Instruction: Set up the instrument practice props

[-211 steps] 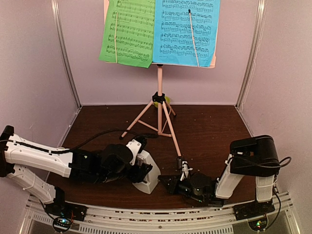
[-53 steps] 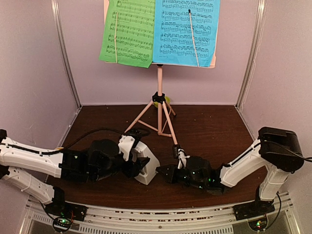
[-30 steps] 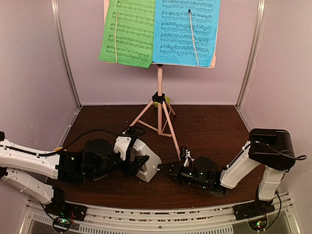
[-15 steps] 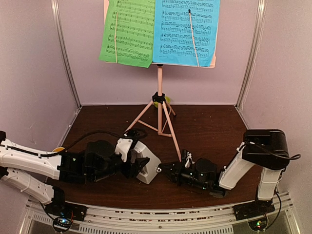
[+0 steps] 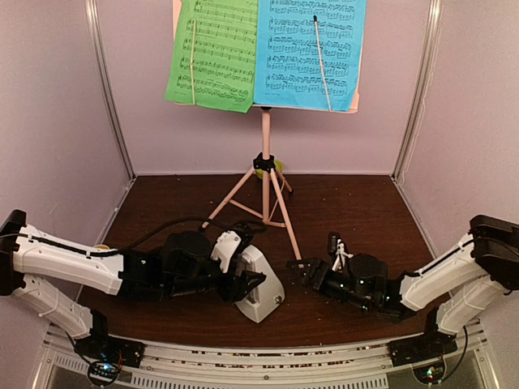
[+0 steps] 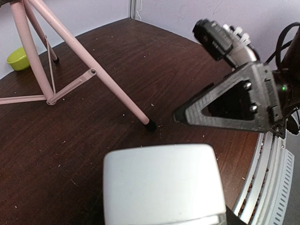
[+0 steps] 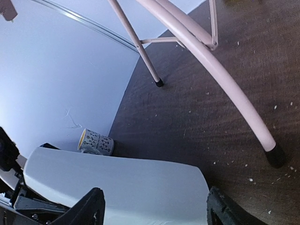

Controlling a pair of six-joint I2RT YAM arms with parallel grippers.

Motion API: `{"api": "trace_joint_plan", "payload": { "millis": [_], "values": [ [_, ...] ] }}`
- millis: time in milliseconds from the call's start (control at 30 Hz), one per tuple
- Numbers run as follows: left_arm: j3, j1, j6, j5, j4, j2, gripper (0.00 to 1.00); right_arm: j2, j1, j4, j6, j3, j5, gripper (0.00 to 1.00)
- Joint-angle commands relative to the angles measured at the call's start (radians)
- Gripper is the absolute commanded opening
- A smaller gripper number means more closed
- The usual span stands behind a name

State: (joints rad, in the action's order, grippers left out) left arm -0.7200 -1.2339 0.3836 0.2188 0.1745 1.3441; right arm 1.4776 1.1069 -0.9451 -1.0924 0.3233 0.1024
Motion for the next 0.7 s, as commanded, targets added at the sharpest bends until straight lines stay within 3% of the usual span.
{"api": "trace_joint_plan", "payload": {
  "millis": [0,100,367,667],
  "values": [
    [-0.068,0.042,-0.015,-0.102,0.184,0.004,0.3,-0.201,0.036,0.404,0.275,0.078,0.153,0.77],
    [-0.102,0.057,-0.049,-0.157,0.149,0.027,0.34,-0.32,0.046,0.581,0.375,0.104,0.236,0.81],
    [-0.169,0.057,-0.141,-0.225,0.054,0.081,0.46,-0.475,0.046,0.757,0.552,0.15,0.332,1.0],
    [-0.214,0.058,-0.206,-0.276,-0.032,0.129,0.52,-0.52,0.046,0.842,0.614,0.22,0.35,1.0]
  ]
}}
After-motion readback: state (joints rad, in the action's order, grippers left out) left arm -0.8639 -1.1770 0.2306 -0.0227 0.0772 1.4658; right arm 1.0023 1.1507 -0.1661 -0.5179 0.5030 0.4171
